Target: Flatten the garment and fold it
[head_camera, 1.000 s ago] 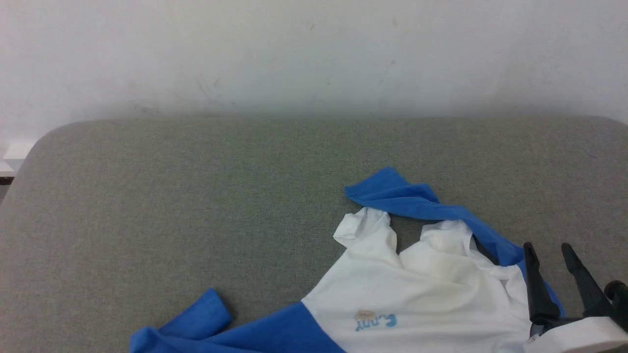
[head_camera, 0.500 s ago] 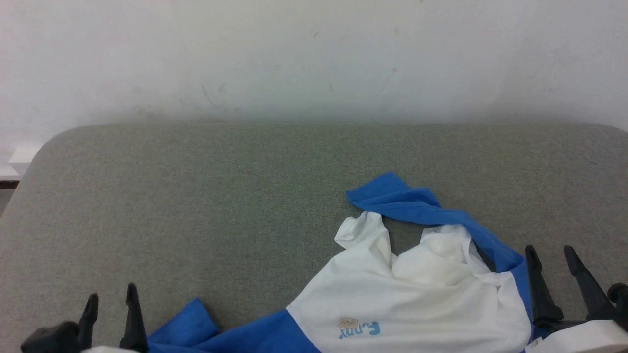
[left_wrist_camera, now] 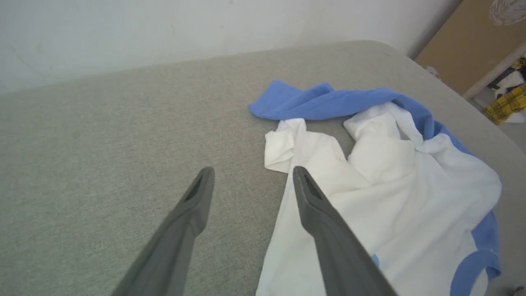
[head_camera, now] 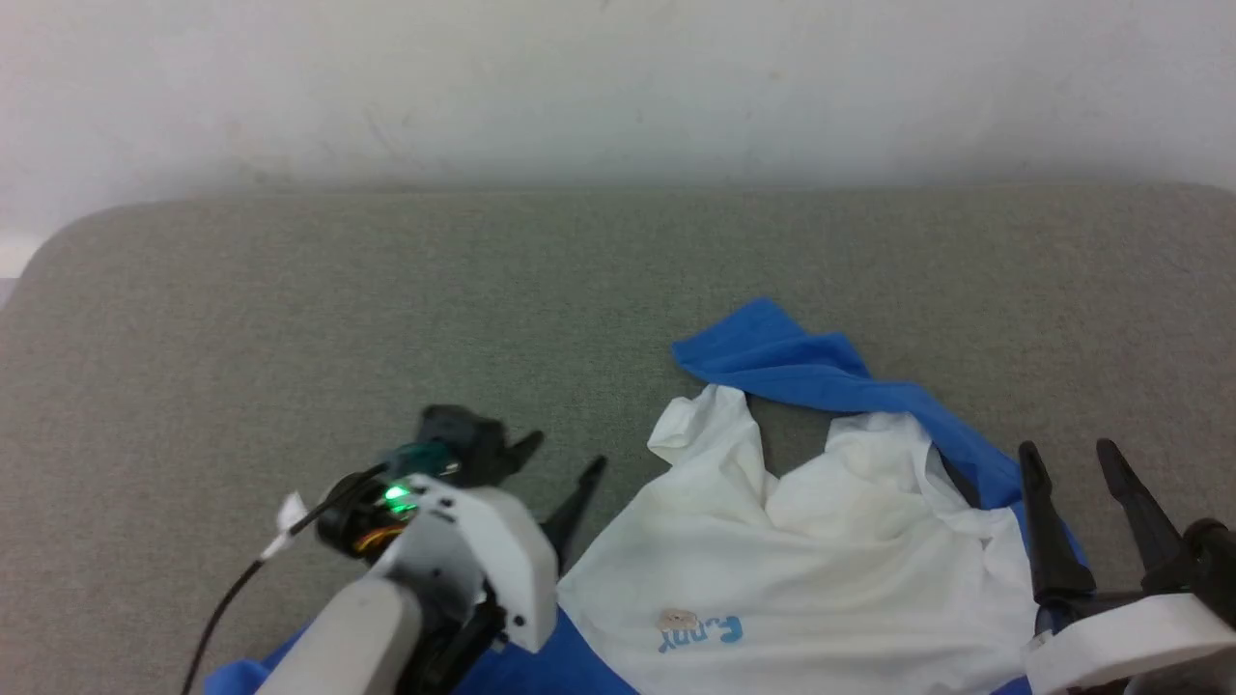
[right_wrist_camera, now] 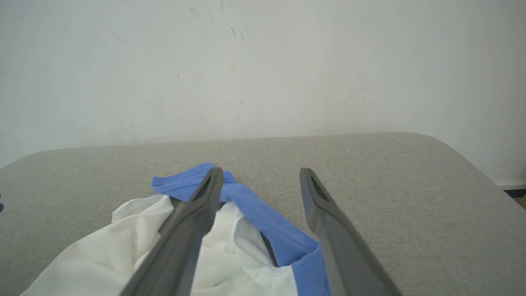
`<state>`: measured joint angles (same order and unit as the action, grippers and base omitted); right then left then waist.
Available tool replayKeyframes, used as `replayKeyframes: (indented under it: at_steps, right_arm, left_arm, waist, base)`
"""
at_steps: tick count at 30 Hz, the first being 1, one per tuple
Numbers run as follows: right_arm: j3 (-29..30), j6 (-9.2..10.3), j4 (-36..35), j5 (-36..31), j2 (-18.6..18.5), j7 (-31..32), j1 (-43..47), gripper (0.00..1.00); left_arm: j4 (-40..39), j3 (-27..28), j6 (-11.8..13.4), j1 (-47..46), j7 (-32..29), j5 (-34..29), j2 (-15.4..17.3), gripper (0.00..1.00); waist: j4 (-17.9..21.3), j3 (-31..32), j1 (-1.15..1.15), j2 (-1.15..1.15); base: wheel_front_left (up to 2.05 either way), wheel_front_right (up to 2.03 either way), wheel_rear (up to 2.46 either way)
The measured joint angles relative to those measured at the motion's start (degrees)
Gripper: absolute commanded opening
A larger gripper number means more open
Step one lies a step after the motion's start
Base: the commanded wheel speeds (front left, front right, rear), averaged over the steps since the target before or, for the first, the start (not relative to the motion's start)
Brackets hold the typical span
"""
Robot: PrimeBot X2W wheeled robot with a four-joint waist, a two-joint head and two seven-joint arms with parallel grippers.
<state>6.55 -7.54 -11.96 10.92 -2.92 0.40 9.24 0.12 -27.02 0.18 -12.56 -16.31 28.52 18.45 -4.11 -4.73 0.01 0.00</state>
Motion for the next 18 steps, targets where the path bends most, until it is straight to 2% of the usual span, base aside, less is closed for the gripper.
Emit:
replayKeyframes:
  at_steps: [2,5,13,15,16,18]
  right_arm:
    - [-0.37,0.00,0.02,-0.13,0.01,0.08,-0.42,1.00]
    - [-1.01,0.00,0.29,-0.12,0.02,0.10,-1.22,1.00]
    - [-1.18,0.00,1.87,-0.97,-0.02,0.00,-2.18,1.00]
    - [-1.38,0.00,2.23,-0.64,0.00,-0.02,-2.20,1.00]
    - [-1.44,0.00,2.37,-0.66,0.00,-0.16,-2.20,1.00]
    - [-1.48,0.00,2.72,-0.65,-0.01,-0.47,-2.21,1.00]
  left_arm:
    - [3.94,-2.64,-2.15,-3.26,-3.16,0.23,-1.32,1.00]
    - [9.73,-5.37,-4.07,-7.08,-6.25,0.43,-3.09,1.00]
    - [21.61,-12.27,-6.70,-13.49,-11.94,0.62,-5.35,1.00]
    - [23.17,-13.57,-6.77,-14.89,-12.57,0.55,-5.37,0.59]
    - [23.84,-14.26,-6.78,-15.68,-13.11,0.54,-5.33,0.02]
    - [24.91,-15.38,-6.79,-17.12,-13.96,0.57,-5.19,0.00]
  waist:
    - [0.54,-0.91,0.00,0.00]
    - [1.58,-2.14,0.00,0.00]
    - [4.39,-4.67,0.00,0.00]
    - [4.82,-5.03,-0.01,0.00]
    - [5.00,-5.16,-0.01,0.00]
    - [5.17,-5.24,-0.01,0.00]
  base:
    - [0.00,0.00,0.00]
    - [0.00,0.00,0.00]
    - [0.00,0.00,0.00]
    - [0.00,0.00,0.00]
    - [0.00,0.00,0.00]
    - [0.00,0.00,0.00]
